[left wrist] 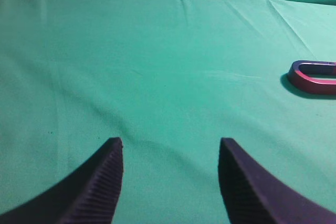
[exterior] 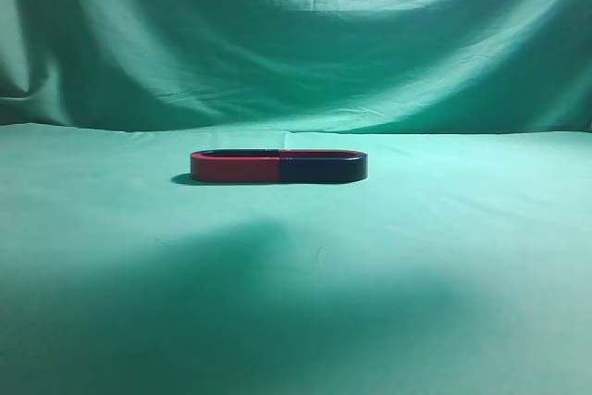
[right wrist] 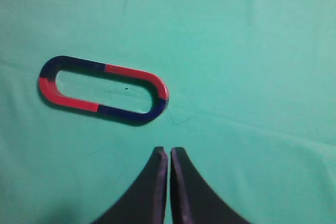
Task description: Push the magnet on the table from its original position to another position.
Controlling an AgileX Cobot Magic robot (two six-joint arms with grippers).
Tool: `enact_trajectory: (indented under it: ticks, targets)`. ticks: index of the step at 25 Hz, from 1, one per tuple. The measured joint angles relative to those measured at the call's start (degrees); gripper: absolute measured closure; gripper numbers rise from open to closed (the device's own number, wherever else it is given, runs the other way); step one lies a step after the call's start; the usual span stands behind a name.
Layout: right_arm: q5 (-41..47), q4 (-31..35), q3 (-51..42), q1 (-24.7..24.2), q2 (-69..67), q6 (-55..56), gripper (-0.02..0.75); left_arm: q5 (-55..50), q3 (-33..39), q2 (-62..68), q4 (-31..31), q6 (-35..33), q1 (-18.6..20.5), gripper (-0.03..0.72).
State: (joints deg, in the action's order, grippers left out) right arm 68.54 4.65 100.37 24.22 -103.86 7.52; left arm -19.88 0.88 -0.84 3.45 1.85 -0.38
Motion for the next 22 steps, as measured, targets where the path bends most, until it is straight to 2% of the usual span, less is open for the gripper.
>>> enact_trajectory:
  ticks: [6,12,22]
  targets:
    - [2.9,-2.4,-2.3,0.5,13.3,-0.1,0.738,0.0,0.0,0.0,0.0,0.0,0.0,0.316]
    - [2.5,-5.8,-12.9,2.2,28.3,-0.1,0.738,0.0,0.0,0.0,0.0,0.0,0.0,0.316]
    - [-11.2,-5.8,-38.0,2.2,53.4,-0.1,0.738,0.0,0.0,0.0,0.0,0.0,0.0,0.316]
